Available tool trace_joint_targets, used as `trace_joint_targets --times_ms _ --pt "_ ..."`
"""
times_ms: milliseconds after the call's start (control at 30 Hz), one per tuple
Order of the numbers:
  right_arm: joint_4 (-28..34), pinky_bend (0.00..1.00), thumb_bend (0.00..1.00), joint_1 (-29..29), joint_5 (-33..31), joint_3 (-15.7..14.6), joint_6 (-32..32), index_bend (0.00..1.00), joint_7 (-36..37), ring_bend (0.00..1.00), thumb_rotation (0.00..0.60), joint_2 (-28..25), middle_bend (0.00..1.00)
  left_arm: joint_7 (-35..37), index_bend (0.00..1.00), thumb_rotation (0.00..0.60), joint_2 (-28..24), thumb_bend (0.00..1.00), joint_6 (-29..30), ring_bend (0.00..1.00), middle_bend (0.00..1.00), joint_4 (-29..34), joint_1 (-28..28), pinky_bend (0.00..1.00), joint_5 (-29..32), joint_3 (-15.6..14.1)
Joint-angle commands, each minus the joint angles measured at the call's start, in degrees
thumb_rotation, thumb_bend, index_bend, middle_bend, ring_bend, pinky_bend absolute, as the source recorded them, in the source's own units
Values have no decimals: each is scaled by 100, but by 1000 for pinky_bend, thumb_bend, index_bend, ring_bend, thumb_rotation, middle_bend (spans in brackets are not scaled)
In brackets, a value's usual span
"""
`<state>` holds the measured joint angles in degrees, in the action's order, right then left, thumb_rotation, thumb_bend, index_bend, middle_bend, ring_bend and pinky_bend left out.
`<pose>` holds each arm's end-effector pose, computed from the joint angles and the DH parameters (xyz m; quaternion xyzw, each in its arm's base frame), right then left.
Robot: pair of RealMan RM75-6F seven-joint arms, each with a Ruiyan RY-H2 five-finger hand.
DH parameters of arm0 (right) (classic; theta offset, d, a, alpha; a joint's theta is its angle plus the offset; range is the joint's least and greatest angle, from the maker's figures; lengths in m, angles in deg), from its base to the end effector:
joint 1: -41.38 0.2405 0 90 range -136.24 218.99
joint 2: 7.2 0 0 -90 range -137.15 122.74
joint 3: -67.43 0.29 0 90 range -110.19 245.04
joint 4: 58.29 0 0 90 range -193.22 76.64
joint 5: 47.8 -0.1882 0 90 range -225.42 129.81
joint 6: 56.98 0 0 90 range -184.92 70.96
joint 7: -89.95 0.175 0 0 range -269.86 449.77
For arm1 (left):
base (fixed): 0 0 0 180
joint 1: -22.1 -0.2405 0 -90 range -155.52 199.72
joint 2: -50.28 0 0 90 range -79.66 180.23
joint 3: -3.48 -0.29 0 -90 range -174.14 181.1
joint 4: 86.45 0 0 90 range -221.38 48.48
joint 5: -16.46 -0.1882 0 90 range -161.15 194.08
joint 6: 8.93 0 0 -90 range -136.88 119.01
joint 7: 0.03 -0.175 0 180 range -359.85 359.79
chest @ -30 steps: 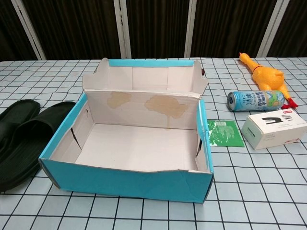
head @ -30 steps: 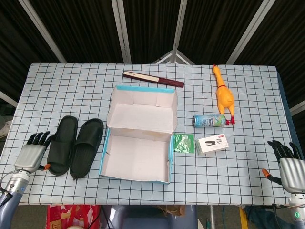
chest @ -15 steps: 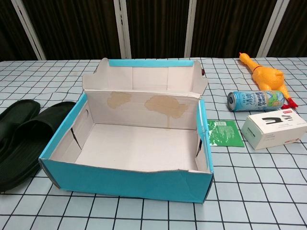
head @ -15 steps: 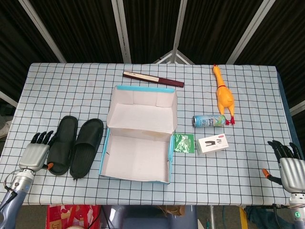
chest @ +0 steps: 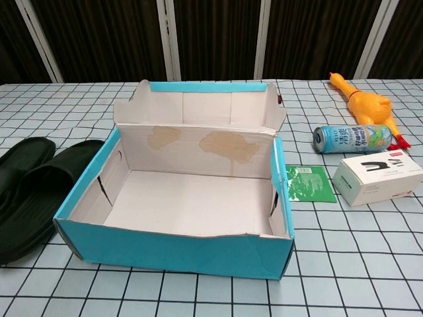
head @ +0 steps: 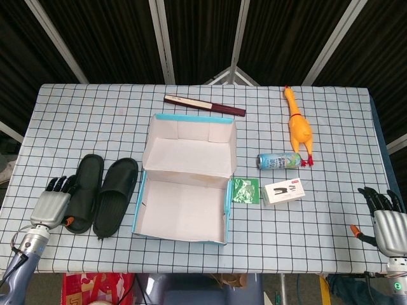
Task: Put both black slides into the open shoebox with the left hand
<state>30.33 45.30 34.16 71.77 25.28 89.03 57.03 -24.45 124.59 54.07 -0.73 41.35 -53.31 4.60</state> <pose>-0.3598 -0.2123 0.2015 0.5842 -0.3916 0.3446 0.6218 -0.3471 0.2816 0.0886 -0.7179 -0.3707 -0.1920 0.5570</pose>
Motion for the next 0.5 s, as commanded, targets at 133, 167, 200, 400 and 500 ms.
trace_joint_targets --times_ms 133,167,200,400,500 --pt "5 78 226 -2 4 -3 3 178 -4 203 600 -1 163 0 223 600 3 267 20 0 3 5 2 30 -11 -15" --pt "5 78 226 -1 0 -3 1 178 -8 203 600 -1 163 3 227 600 1 268 27 0 3 7 1 30 -17 -19" --pt "7 78 226 -1 -2 -2 -1 178 -10 203 600 -1 163 5 228 600 0 268 35 0 3 7 -1 30 -20 -22" --pt "20 78 226 1 -11 -4 -12 178 -22 203 600 -4 163 9 231 600 -1 274 61 0 3 -5 -5 30 -15 -29" --pt "28 78 226 2 -20 -3 -21 177 -22 203 600 -9 163 -2 241 600 2 275 80 0 3 -9 -9 30 -10 -33"
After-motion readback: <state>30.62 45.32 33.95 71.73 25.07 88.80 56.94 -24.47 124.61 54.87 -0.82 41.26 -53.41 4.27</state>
